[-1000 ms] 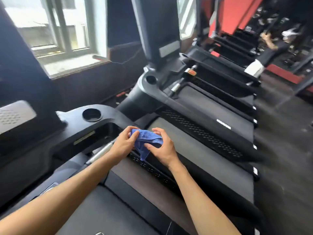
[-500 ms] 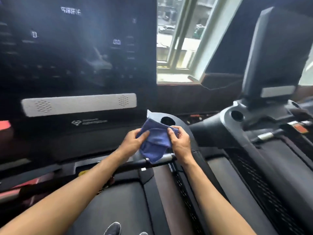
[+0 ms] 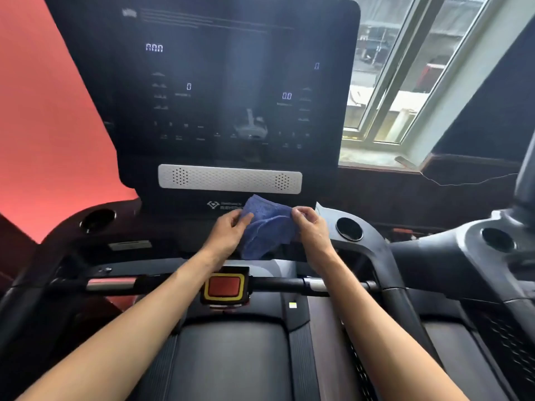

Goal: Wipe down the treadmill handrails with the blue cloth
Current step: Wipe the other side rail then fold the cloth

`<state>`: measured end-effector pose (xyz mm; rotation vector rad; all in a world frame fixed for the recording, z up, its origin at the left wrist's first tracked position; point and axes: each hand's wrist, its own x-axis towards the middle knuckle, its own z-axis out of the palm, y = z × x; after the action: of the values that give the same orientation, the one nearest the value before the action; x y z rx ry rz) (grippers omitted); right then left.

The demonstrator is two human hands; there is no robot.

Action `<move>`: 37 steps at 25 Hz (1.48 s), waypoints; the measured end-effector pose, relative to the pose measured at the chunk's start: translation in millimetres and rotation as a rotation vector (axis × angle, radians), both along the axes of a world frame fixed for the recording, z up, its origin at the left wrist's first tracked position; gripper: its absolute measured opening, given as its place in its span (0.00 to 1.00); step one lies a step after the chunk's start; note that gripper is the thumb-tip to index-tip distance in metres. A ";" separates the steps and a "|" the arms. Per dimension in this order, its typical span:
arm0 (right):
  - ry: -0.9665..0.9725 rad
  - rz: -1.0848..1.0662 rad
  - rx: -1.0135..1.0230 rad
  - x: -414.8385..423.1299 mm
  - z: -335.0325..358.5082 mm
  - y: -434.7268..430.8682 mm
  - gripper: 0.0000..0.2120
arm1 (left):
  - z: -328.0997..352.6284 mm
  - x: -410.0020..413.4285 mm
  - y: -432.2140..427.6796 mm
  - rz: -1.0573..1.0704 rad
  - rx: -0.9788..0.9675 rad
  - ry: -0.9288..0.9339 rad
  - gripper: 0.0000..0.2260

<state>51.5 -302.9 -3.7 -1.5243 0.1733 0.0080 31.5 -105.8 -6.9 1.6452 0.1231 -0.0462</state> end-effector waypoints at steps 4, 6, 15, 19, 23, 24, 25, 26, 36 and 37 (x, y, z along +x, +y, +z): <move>0.082 -0.026 0.148 12.0 18.6 23.2 0.06 | 20.4 10.6 36.4 -0.225 0.266 -0.118 0.12; 0.067 -0.053 0.135 15.4 26.1 32.4 0.07 | 28.6 13.8 44.2 -0.263 0.272 -0.171 0.13; 0.395 0.185 0.097 19.8 25.3 51.3 0.26 | 47.6 29.7 48.4 -0.173 -0.300 0.027 0.10; 0.429 0.313 0.322 7.0 33.1 62.6 0.18 | 47.8 34.2 62.4 -0.216 -0.487 0.068 0.17; 0.169 0.125 0.170 19.8 27.5 65.9 0.18 | 42.8 36.8 70.1 -0.162 -0.453 0.066 0.20; 0.128 0.108 0.100 22.8 26.2 65.7 0.17 | 40.4 37.4 71.0 -0.136 -0.422 0.059 0.19; 0.096 0.097 0.020 24.3 25.3 64.9 0.17 | 37.7 37.5 71.6 -0.123 -0.404 0.060 0.18; 0.067 0.092 -0.055 26.2 25.2 64.0 0.18 | 34.9 37.8 72.8 -0.125 -0.402 0.065 0.17; 0.057 0.188 -0.063 26.8 26.2 64.0 0.14 | 28.2 33.7 73.5 -0.171 -0.423 0.083 0.18; 0.078 0.240 -0.026 25.8 23.9 61.7 0.15 | 28.6 34.3 73.3 -0.151 -0.432 0.071 0.18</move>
<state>77.4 -241.2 20.2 -1.5640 0.0525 0.2571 65.8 -32.5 21.7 1.2188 0.0391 -0.2312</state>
